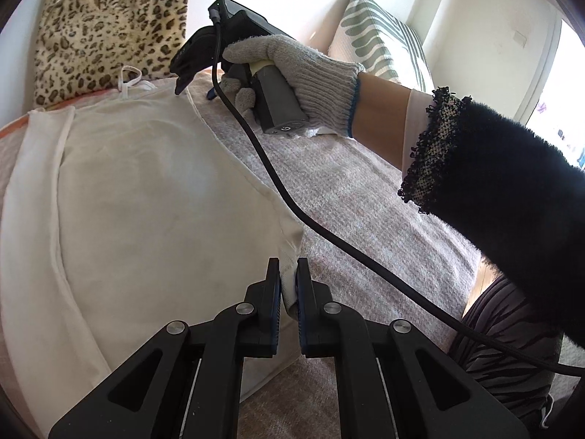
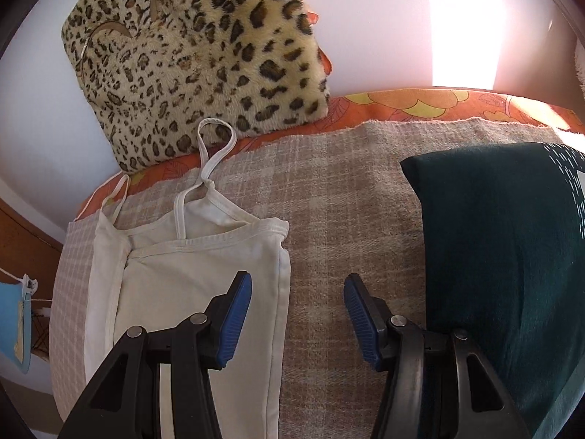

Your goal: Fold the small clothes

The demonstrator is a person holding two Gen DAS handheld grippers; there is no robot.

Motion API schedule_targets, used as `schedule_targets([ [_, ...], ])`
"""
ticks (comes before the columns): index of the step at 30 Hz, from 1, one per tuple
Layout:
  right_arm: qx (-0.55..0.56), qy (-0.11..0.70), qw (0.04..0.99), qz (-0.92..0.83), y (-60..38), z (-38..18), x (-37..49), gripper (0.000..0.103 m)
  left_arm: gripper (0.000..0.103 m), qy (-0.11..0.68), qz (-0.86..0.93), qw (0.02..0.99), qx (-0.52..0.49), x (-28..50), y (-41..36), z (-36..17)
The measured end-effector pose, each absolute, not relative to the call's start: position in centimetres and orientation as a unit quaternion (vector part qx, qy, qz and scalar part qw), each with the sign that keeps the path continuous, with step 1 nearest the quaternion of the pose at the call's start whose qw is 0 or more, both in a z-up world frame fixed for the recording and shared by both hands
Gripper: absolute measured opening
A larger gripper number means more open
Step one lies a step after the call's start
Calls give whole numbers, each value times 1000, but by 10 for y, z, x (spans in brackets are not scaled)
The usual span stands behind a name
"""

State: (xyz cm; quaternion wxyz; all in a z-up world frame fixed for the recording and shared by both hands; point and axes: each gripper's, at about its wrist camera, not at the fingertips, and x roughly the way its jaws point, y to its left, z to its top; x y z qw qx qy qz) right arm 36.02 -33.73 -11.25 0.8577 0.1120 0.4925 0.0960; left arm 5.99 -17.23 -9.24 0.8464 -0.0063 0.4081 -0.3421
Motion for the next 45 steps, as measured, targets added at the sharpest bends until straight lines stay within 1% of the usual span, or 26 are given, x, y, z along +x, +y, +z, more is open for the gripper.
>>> schedule_targets([
  [2, 115, 480, 864, 96, -336, -115, 365, 54, 6, 408, -342, 847, -12, 61, -171, -92],
  [4, 119, 479, 863, 106, -333, -114, 370, 46, 6, 409, -341, 846, -17, 60, -171, -92],
  [5, 125, 482, 859, 118, -331, -114, 373, 33, 6, 409, -341, 846, -21, 59, -170, -92],
  [6, 134, 484, 854, 133, -330, -114, 375, 25, 6, 409, -340, 846, -24, 58, -169, -92],
  [7, 139, 486, 851, 144, -327, -114, 376, 22, 6, 408, -338, 847, -27, 57, -168, -93],
  [8, 133, 486, 851, 150, -323, -112, 376, 11, 6, 407, -334, 849, -34, 56, -165, -92],
  [9, 118, 485, 853, 152, -317, -109, 375, 3, 6, 407, -331, 850, -45, 54, -160, -93],
  [11, 81, 478, 861, 150, -305, -100, 371, 2, 6, 410, -322, 850, -69, 51, -151, -94],
  [16, 30, 467, 873, 137, -284, -78, 364, 1, 6, 409, -302, 855, -105, 45, -132, -95],
  [27, -54, 461, 873, 150, -206, -57, 357, 1, 6, 396, -270, 866, -141, 27, -106, -98],
  [30, -85, 461, 870, 153, -179, -60, 357, 1, 6, 395, -262, 868, -149, 26, -99, -99],
  [37, -133, 470, 858, 160, -130, -84, 356, 1, 6, 400, -249, 868, -157, 28, -88, -104],
  [41, -157, 474, 851, 163, -110, -98, 355, 1, 6, 410, -240, 864, -168, 28, -82, -109],
  [45, -175, 476, 847, 161, -97, -108, 356, 1, 6, 412, -235, 866, -157, 26, -81, -109],
])
